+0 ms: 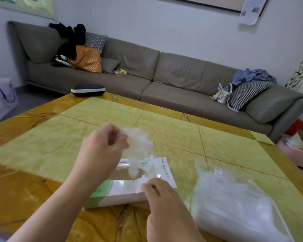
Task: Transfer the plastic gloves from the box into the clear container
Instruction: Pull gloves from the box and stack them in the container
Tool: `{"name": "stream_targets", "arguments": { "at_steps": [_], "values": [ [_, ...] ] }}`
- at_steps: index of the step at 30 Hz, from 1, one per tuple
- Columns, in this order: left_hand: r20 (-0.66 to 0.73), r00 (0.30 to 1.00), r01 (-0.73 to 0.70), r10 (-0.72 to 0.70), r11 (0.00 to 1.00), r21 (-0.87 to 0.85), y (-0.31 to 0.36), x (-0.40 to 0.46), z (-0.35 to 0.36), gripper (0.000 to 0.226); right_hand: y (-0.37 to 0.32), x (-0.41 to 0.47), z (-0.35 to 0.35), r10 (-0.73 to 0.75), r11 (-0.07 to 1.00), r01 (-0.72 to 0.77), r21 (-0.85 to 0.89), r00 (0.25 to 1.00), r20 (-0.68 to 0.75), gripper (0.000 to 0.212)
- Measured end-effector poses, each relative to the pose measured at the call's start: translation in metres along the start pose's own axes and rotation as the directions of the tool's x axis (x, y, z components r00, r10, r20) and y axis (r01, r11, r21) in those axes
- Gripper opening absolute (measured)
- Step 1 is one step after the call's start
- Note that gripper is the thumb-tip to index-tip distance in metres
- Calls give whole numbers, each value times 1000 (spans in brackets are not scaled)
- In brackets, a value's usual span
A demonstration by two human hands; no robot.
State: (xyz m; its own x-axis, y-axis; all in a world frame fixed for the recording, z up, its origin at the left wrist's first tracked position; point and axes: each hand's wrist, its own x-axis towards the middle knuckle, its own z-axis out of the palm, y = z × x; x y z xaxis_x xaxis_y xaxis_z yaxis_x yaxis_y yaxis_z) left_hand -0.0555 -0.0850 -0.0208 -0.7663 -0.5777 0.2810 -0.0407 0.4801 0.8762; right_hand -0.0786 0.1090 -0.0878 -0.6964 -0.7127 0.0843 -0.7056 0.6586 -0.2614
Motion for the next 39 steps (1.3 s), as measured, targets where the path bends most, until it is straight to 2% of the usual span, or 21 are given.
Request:
{"name": "stream_targets", "arguments": {
  "at_steps": [3, 5, 7, 8, 9, 10, 11, 12, 14, 16, 18, 20, 22, 24, 27, 31, 33, 35, 37, 38, 39],
  "values": [
    [-2, 996, 81, -88, 920, -384, 16, -5, -8, 20, 2, -1, 0, 5, 998, -5, 61, 1000, 11, 62],
    [45, 989, 145, -141, 864, -482, 20, -14, -4, 23, 0, -4, -11, 18, 987, -15, 161, 1000, -14, 58],
    [83, 983, 181, -161, 845, -504, 22, -24, 4, 24, -6, -12, -31, 71, 894, -41, 447, 996, -52, 53],
    [94, 984, 179, -153, 850, -495, 23, -29, 8, 24, -8, -14, -39, 92, 736, -47, 676, 995, -32, 51],
    [103, 986, 166, -133, 866, -472, 26, -34, 14, 23, -9, -17, -49, 96, 509, -50, 859, 995, 2, 48],
    [101, 989, 140, -106, 888, -438, 28, -40, 18, 21, -9, -17, -55, 130, 295, -71, 953, 991, 33, 50],
    [91, 994, 99, -69, 911, -400, 30, -45, 23, 18, -6, -16, -58, 203, 151, -73, 986, 978, 41, 53],
    [89, 996, 61, -30, 930, -363, 35, -52, 29, 16, -3, -19, -63, 292, 79, -46, 996, 956, 21, 52],
    [118, 993, 27, 16, 934, -356, 39, -62, 36, 14, -1, -21, -72, 456, 49, -3, 999, 890, -19, 34],
    [205, 979, 72, 16, 907, -416, 42, -69, 41, 13, 7, -28, -83, 557, 44, 46, 998, 828, -63, 16],
    [301, 954, 138, 8, 878, -458, 44, -73, 40, 17, 20, -36, -95, 613, 51, 98, 994, 782, -108, 20],
    [446, 895, 213, 5, 873, -438, 46, -74, 36, 31, 31, -42, -104, 602, 78, 129, 989, 784, -150, 28],
    [617, 787, 347, -28, 846, -404, 47, -75, 37, 45, 37, -48, -110, 553, 102, 131, 986, 816, -166, 34],
    [685, 723, 505, -88, 743, -439, 47, -78, 46, 54, 41, -52, -112, 495, 127, 108, 986, 854, -157, 33],
    [630, 771, 532, -86, 630, -565, 49, -81, 62, 36, 44, -56, -111, 436, 157, 30, 987, 895, -97, 25],
    [481, 867, 474, -130, 513, -716, 46, -78, 65, 20, 59, -59, -117, 530, 100, 44, 994, 843, -91, 21],
    [445, 886, 434, -128, 563, -703, 45, -78, 64, 20, 65, -60, -118, 604, 59, 72, 996, 792, -93, 17],
    [435, 895, 404, -99, 593, -696, 47, -81, 65, 22, 64, -59, -116, 616, -41, 71, 997, 787, -31, 10],
    [407, 909, 370, -90, 626, -687, 51, -87, 69, 20, 63, -60, -113, 534, -168, -11, 986, 840, 100, 34],
    [398, 913, 358, -89, 645, -676, 52, -89, 71, 21, 62, -59, -112, 489, -153, -78, 985, 860, 144, 46],
    [402, 913, 340, -68, 670, -660, 51, -92, 73, 23, 61, -59, -110, 477, -54, -136, 989, 867, 145, 48]
  ]
}}
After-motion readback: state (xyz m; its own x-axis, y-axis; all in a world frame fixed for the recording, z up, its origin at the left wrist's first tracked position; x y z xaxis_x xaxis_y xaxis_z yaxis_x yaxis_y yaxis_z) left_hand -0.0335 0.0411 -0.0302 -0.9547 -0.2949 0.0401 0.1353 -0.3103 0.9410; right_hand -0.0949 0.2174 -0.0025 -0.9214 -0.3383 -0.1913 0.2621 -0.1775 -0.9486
